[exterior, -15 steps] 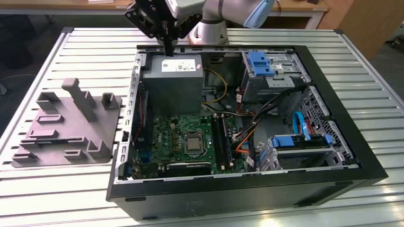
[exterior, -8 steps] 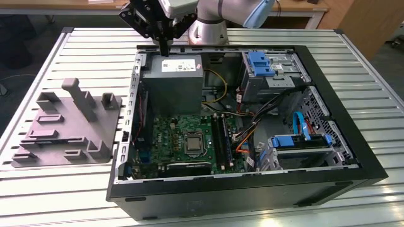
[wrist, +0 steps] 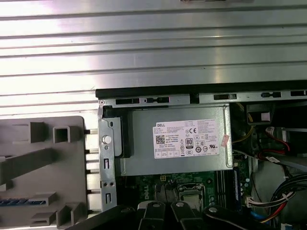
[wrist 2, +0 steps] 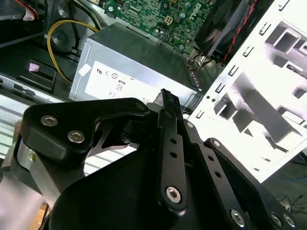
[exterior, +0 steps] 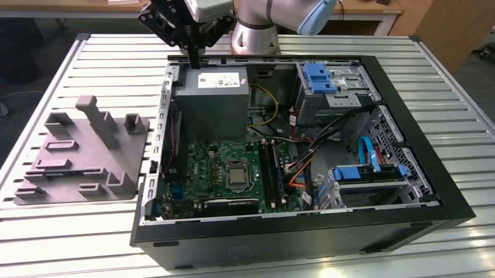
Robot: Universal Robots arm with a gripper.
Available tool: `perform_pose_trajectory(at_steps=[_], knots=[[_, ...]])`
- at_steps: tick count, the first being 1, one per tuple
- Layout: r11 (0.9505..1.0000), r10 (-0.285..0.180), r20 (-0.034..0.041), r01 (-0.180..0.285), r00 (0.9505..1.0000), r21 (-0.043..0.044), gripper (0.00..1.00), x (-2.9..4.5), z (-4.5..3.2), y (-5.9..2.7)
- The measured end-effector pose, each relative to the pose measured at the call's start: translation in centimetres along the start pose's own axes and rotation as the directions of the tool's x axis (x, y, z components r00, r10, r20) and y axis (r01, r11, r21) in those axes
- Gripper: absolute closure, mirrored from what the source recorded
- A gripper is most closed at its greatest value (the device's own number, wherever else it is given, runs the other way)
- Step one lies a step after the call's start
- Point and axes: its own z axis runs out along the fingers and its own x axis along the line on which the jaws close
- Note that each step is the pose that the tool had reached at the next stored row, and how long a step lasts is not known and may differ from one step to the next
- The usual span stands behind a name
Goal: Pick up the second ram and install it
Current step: 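Reach for the second ram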
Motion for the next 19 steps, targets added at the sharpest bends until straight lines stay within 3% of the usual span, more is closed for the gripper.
perform_pose_trajectory(at_steps=[19], knots=[[1.0000,0.000,0.0000,0.000,1.0000,0.0000,0.90,2.71,-0.06,-0.08]])
